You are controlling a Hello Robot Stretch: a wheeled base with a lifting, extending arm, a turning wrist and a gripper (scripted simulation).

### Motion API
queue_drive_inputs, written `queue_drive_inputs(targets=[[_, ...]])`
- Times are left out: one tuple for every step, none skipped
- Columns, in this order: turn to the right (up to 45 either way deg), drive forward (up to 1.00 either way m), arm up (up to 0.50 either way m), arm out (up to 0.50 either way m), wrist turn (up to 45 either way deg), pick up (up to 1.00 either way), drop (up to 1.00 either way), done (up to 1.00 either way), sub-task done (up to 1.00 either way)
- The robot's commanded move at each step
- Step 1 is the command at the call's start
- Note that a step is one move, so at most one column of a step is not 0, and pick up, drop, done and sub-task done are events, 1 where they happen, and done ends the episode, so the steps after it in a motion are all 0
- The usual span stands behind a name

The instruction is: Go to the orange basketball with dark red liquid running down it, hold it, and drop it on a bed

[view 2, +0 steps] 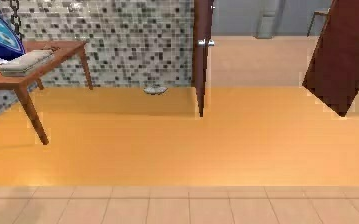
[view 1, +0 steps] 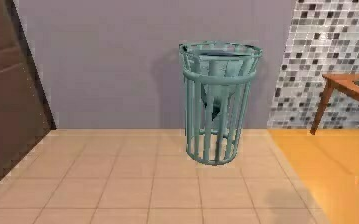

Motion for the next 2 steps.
queue_drive_inputs(targets=[[-45.0, 0.00, 0.00, 0.00, 0.0, 0.00, 0.00, 0.00, 0.00], [-24.0, 0.00, 0.00, 0.00, 0.0, 0.00, 0.00, 0.00, 0.00]])
